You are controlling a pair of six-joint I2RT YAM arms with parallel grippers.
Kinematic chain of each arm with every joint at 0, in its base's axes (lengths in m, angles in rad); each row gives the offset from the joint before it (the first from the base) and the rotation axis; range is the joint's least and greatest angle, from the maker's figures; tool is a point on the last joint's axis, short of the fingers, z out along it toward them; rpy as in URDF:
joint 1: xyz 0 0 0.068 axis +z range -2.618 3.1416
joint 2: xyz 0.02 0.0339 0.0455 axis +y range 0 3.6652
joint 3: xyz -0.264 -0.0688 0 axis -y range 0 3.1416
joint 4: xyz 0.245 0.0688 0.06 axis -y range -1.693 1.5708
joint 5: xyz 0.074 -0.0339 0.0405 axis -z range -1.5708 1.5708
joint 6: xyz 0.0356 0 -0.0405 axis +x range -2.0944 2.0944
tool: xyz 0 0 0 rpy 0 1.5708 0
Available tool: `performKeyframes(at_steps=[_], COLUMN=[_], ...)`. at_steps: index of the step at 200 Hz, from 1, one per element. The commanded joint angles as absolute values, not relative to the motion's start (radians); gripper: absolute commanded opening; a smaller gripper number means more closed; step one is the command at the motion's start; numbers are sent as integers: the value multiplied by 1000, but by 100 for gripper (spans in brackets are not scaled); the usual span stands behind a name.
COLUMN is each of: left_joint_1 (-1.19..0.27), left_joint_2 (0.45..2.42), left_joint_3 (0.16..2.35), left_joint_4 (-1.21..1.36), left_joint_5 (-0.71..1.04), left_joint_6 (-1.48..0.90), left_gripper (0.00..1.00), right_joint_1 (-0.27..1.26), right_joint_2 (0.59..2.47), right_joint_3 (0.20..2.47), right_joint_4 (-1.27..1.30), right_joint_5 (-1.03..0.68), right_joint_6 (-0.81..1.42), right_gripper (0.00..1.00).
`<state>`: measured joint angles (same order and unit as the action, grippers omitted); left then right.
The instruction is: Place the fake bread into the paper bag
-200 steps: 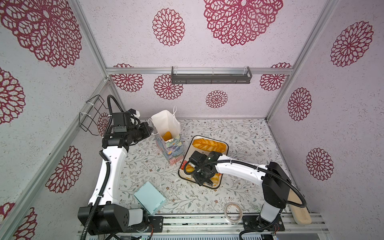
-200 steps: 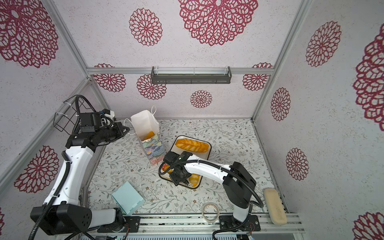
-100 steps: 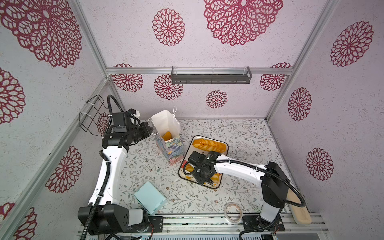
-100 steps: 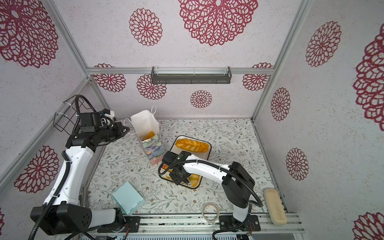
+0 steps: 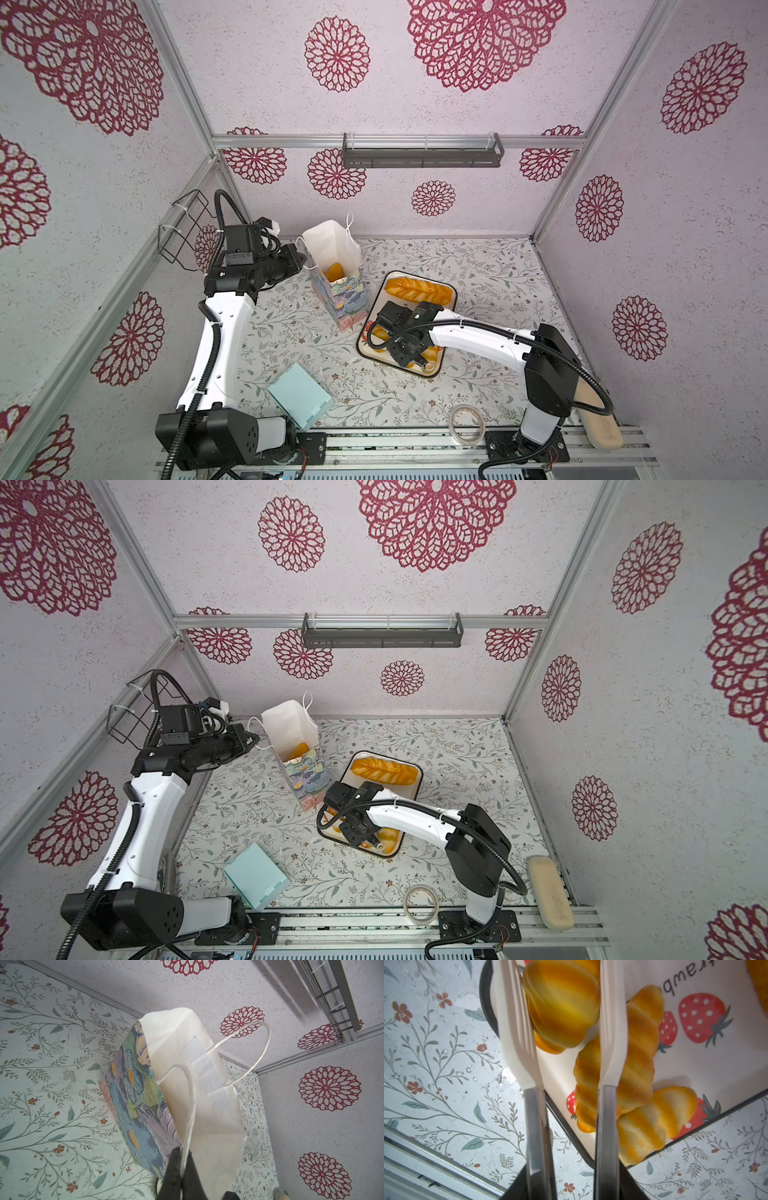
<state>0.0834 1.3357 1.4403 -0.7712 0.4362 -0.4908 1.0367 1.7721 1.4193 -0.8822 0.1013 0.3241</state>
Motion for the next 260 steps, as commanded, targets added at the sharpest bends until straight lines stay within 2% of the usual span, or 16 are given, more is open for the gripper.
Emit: performKeyframes(at_steps=[1, 133, 260], left_joint_1=[91, 92, 92], left_joint_2=[1337, 1330, 1325], left_joint_3=[1439, 1443, 1448], left_joint_4=[-758, -764, -772], left_joint_5=[437, 439, 438], left_joint_6=[-483, -483, -483], left_gripper=[0, 0, 0], right_joint_1=[1027, 902, 848], right_joint_2=[1691, 1555, 1485], right_joint_3=[1450, 1385, 1439], right_joint_4=[-863, -774, -753], right_joint_5=[153, 170, 208], right_joint_6=[351, 429, 426], right_gripper=[45, 44, 41])
